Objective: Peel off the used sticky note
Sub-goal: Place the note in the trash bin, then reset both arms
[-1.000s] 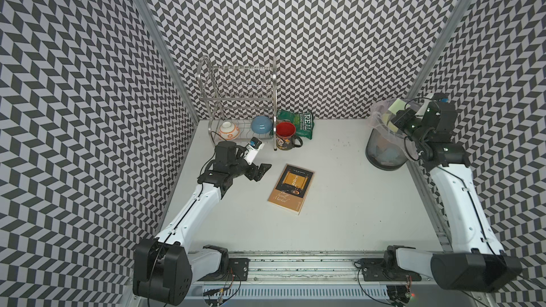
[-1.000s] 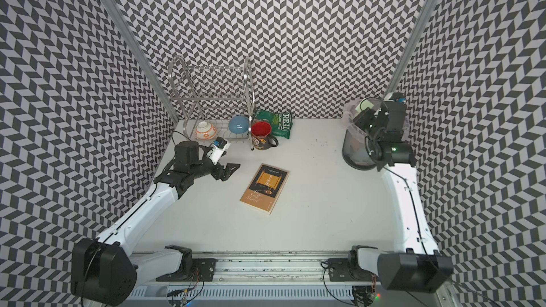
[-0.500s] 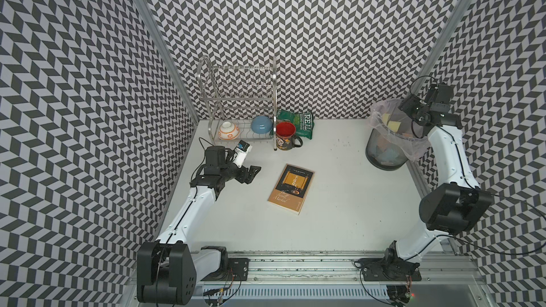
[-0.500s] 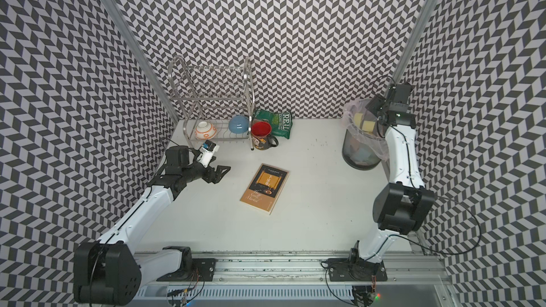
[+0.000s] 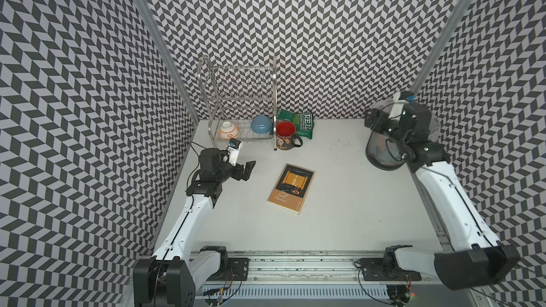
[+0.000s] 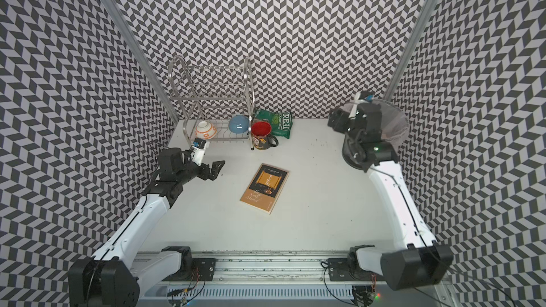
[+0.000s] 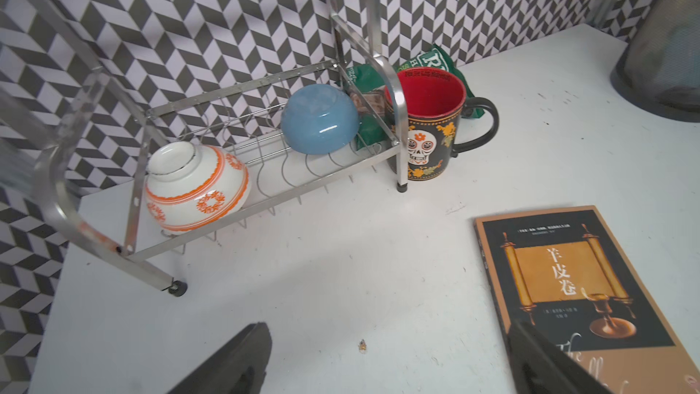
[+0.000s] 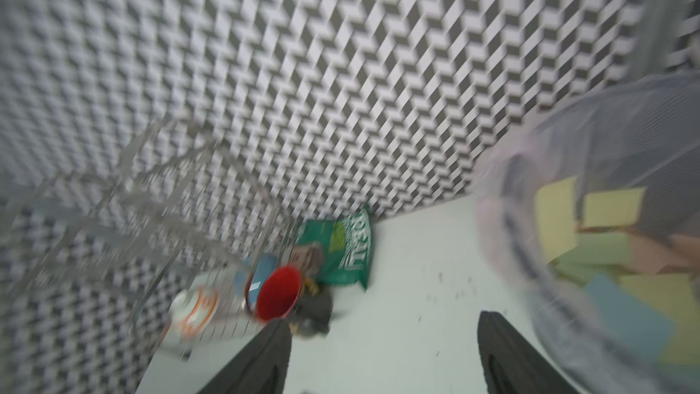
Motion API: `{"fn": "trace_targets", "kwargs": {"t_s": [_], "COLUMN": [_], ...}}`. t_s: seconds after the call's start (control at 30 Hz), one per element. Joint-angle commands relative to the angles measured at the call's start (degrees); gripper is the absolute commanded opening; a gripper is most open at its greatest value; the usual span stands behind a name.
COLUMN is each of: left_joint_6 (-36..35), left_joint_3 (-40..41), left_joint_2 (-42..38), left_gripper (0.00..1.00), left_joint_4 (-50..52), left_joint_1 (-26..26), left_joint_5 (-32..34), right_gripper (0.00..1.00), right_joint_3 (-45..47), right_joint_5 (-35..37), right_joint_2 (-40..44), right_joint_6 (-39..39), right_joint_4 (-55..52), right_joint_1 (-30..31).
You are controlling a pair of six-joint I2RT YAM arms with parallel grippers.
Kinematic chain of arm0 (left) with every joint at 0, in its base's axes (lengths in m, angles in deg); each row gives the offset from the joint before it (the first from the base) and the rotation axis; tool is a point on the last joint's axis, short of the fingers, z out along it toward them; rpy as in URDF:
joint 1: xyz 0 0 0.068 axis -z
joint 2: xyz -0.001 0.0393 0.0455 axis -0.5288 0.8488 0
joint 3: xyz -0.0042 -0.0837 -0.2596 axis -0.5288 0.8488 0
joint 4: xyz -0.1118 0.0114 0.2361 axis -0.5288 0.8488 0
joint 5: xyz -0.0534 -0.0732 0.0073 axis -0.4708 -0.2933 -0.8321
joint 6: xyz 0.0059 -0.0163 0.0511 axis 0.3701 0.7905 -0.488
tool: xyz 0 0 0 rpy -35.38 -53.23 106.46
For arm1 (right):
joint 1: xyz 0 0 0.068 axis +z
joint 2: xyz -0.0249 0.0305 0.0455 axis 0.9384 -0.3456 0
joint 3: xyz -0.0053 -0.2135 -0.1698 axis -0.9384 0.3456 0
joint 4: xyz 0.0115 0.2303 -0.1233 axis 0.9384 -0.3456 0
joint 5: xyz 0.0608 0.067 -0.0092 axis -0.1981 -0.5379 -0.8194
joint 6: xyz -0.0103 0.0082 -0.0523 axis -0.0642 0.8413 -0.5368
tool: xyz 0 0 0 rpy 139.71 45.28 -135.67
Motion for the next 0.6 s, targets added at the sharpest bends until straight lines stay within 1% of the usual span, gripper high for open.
{"fn": "trace_targets", "kwargs": {"t_s": [0.0,0.03,0.07,0.13,0.23,0.33,0.4,0.47,0.53,0.57], "left_joint_6": [4.52,5.48,5.51,5.15,5.30,5.37,6.34,7.26,7.85,8.01], "left_joint_3": [4.47,6.51,8.73,14.85,22.71,28.68,31.63,32.95,32.05,31.56], "left_joint_2": [-1.19,-1.55,-1.95,-2.51,-2.11,0.27,3.04,7.81,12.08,13.12], "left_gripper": [1.00,1.00,1.00,1.00,1.00,1.00,1.00,1.00,1.00,1.00], "left_joint_4": [-10.06,-13.10,-16.34,-24.60,-37.49,-51.06,-60.04,-68.11,-72.42,-73.01], "left_joint_1": [-0.71,-0.88,-1.14,-1.27,-1.29,-1.28,-1.28,-1.28,-1.28,-1.28], "left_joint_5": [8.01,9.42,9.49,9.30,9.59,8.97,9.23,9.21,9.31,9.47], "right_gripper": [0.82,0.89,0.99,1.00,1.00,1.00,1.00,1.00,1.00,1.00], "right_joint_3": [17.45,23.65,29.54,38.93,47.40,52.57,53.82,53.44,53.86,54.04], "right_joint_5": [6.44,7.80,9.45,13.55,14.18,16.66,19.66,19.40,18.91,17.47], "right_joint_2": [7.82,10.98,13.06,15.89,18.17,18.58,16.67,13.78,10.48,8.97], "right_joint_6": [-1.85,-2.84,-4.49,-8.12,-12.67,-15.42,-16.59,-18.51,-19.27,-19.17], "right_joint_4": [13.93,19.14,24.07,32.80,41.95,50.30,53.49,55.25,59.11,60.66], "right_joint_1": [4.38,5.86,6.73,7.75,7.87,7.87,7.70,6.82,4.86,3.58]}}
